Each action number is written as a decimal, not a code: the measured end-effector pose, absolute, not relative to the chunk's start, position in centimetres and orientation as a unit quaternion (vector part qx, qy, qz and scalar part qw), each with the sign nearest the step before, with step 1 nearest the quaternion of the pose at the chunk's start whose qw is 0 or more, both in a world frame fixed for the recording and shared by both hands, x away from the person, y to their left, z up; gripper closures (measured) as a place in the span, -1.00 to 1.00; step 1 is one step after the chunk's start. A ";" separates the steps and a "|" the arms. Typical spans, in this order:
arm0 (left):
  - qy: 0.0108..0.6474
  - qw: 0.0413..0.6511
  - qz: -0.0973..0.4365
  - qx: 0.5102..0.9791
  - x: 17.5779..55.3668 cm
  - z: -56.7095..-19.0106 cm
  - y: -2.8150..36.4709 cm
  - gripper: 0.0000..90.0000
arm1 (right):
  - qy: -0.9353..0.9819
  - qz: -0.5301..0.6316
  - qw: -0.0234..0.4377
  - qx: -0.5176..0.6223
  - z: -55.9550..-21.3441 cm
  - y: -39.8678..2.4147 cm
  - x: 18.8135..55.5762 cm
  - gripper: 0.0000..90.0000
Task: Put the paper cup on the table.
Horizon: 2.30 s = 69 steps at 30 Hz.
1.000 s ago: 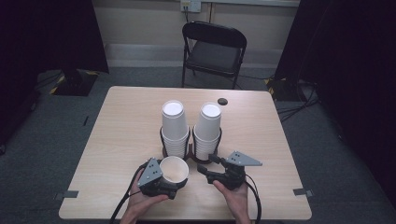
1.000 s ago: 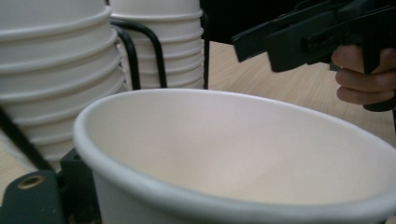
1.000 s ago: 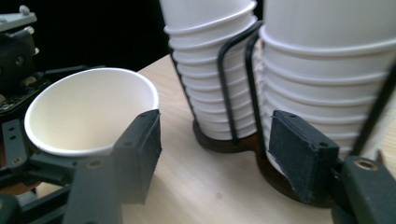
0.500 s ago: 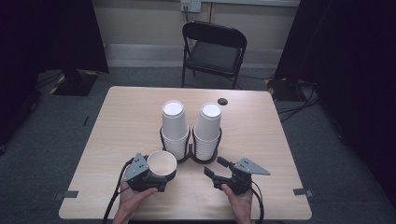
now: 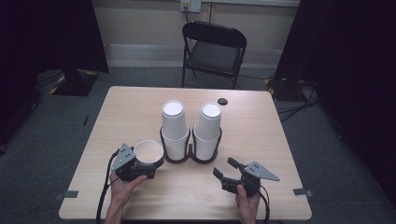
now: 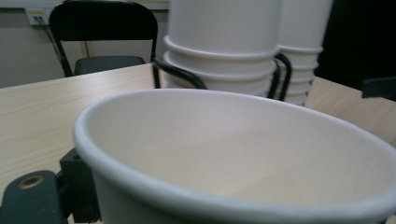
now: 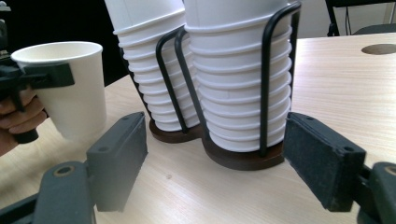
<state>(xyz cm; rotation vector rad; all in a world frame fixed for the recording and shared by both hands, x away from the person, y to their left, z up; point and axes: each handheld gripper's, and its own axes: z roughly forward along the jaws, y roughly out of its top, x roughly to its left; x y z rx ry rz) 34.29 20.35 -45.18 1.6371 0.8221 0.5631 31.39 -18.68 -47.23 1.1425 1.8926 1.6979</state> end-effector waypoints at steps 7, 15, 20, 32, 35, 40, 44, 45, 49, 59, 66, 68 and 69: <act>0.369 0.572 0.254 0.687 35.4 -44.8 21.6 -0.78 | 0.668 0.595 0.191 0.404 -48.0 -19.2 31.1 -0.39; 0.378 0.561 0.273 0.684 37.3 -44.3 22.6 -0.79 | 0.667 0.581 0.216 0.412 -49.0 -19.7 31.3 -0.42; 0.384 0.564 0.279 0.676 38.5 -44.2 23.1 -0.79 | 0.668 0.576 0.218 0.419 -49.6 -19.7 31.4 -0.44; 0.418 0.547 0.277 0.670 42.3 -45.2 23.2 -0.82 | 0.667 0.579 0.214 0.416 -49.6 -19.7 31.4 -0.46; 0.424 0.547 0.276 0.667 42.9 -45.2 23.3 -0.82 | 0.669 0.578 0.215 0.415 -49.6 -19.7 31.5 -0.46; 0.429 0.537 0.282 0.669 43.7 -45.8 23.4 -0.82 | 0.668 0.578 0.213 0.416 -49.6 -19.7 31.5 -0.46; 0.434 0.532 0.273 0.673 44.2 -46.6 23.3 -0.81 | 0.671 0.575 0.209 0.419 -49.6 -19.6 31.5 -0.46; 0.436 0.530 0.271 0.675 44.3 -46.8 23.1 -0.81 | 0.672 0.574 0.209 0.418 -49.6 -19.6 31.6 -0.46; 0.429 0.525 0.272 0.683 44.4 -47.0 22.5 -0.81 | 0.674 0.573 0.211 0.417 -49.6 -19.6 31.6 -0.46; 0.431 0.512 0.275 0.690 44.6 -47.5 22.3 -0.81 | 0.676 0.572 0.203 0.418 -49.6 -19.6 31.6 -0.46; 0.438 0.497 0.277 0.696 44.4 -47.4 22.2 -0.80 | 0.676 0.573 0.203 0.416 -49.6 -19.6 31.6 -0.46; 0.444 0.494 0.272 0.696 44.5 -47.5 22.3 -0.79 | 0.676 0.574 0.203 0.417 -49.6 -19.6 31.6 -0.46; 0.446 0.491 0.272 0.698 44.5 -47.6 22.4 -0.78 | 0.676 0.574 0.202 0.417 -49.6 -19.6 31.6 -0.46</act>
